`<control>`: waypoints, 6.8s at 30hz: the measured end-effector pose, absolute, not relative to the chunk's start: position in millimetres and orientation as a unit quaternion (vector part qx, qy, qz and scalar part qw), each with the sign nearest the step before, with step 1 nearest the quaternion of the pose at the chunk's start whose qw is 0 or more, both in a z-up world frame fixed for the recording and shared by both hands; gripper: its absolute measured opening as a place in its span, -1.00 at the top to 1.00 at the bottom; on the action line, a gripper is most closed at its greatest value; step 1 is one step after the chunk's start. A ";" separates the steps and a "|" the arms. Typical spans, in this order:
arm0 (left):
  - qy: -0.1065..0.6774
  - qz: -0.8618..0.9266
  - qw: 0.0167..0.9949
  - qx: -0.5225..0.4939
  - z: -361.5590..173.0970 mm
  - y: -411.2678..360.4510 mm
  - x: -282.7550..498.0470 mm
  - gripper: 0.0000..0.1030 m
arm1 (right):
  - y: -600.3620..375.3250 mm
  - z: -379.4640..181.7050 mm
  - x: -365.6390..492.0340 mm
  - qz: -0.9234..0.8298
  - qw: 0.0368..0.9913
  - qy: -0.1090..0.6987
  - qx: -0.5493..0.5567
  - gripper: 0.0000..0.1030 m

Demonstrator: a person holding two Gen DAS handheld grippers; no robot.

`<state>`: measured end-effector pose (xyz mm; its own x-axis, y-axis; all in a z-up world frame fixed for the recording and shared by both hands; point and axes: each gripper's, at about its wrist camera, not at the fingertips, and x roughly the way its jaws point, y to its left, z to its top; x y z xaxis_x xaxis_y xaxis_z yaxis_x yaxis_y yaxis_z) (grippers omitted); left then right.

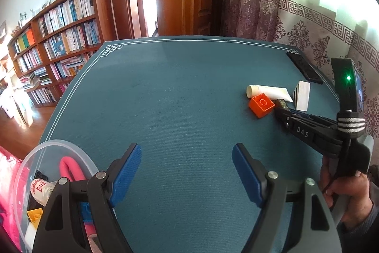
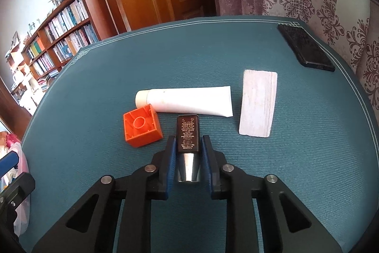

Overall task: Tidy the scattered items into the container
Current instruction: 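Grasp the cosmetic bottle with the right tool while the left tool grasps the orange brick, then carry the orange brick into the bowl with the left tool while the right tool holds the bottle, then lower the bottle into the bowl and open the right tool while the left tool releases the brick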

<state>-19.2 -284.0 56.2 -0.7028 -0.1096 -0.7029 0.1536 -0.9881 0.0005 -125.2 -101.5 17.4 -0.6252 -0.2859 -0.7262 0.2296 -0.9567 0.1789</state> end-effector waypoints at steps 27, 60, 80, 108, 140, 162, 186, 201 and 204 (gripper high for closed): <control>0.016 -0.922 -0.001 0.387 53.7 -216.4 -117.5 -0.60 | -53.1 12.5 -98.6 -0.909 0.106 -0.088 0.393 0.55; 0.000 -0.917 0.003 0.400 24.7 -203.7 -146.5 -0.13 | -49.8 11.2 -97.4 -0.908 0.113 -0.099 0.392 0.54; 0.004 -0.923 0.045 0.383 34.7 -210.4 -98.3 0.08 | -46.1 10.5 -98.7 -0.906 0.120 -0.112 0.390 0.54; -0.005 -0.937 0.105 0.332 70.4 -234.8 -8.0 0.08 | -53.6 13.0 -85.7 -0.893 0.161 -0.138 0.398 0.56; 0.086 -0.913 0.226 0.329 61.2 -389.6 82.1 0.08 | -137.6 37.7 -45.5 -0.854 0.287 -0.118 0.417 0.56; 0.129 -0.899 0.250 0.334 47.6 -454.0 104.9 0.08 | -290.9 63.4 31.0 -0.798 0.442 -0.049 0.407 0.56; 0.138 -0.897 0.249 0.337 43.3 -467.6 114.2 0.08 | -306.9 52.8 42.3 -0.813 0.429 -0.010 0.393 0.12; 0.130 -0.898 0.256 0.335 48.1 -466.7 120.9 -0.55 | -284.0 49.1 32.8 -0.819 0.400 -0.044 0.409 0.12; 0.123 -0.896 0.262 0.338 47.7 -466.7 121.7 -0.58 | -278.2 47.6 30.2 -0.819 0.394 -0.051 0.415 0.12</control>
